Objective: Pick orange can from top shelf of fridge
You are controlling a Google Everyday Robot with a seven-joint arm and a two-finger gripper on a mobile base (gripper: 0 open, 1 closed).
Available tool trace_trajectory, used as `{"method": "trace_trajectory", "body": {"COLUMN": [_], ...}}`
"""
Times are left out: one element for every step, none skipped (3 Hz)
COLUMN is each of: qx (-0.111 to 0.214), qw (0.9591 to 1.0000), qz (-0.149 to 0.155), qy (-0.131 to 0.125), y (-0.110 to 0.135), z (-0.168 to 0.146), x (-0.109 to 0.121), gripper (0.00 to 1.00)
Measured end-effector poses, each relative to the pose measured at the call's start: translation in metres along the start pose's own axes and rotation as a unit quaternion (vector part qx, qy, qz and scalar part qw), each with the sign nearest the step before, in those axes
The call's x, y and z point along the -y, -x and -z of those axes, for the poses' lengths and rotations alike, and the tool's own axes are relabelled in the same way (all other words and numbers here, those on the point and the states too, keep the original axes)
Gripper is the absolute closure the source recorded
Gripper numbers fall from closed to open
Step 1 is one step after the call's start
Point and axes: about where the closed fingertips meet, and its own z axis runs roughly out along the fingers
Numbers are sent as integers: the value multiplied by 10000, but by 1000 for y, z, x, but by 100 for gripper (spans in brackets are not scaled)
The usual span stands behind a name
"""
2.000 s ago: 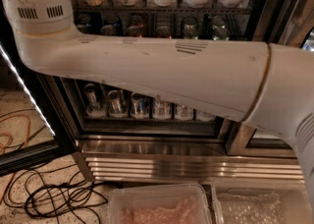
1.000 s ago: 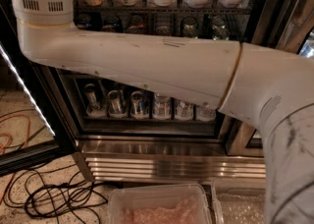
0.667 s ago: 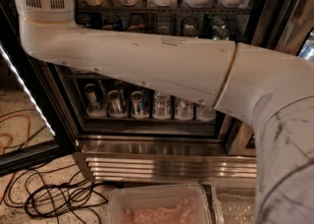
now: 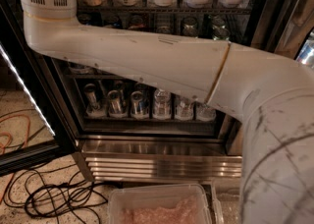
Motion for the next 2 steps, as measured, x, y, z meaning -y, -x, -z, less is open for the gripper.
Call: {"method": "trace_trajectory", "body": {"qx": [45,107], "qw": [9999,9998], "qz": [52,92], "qy": [-74,-140], "y": [5,12], "z": [-9,-18], "x": [5,10], "gripper": [33,33]}}
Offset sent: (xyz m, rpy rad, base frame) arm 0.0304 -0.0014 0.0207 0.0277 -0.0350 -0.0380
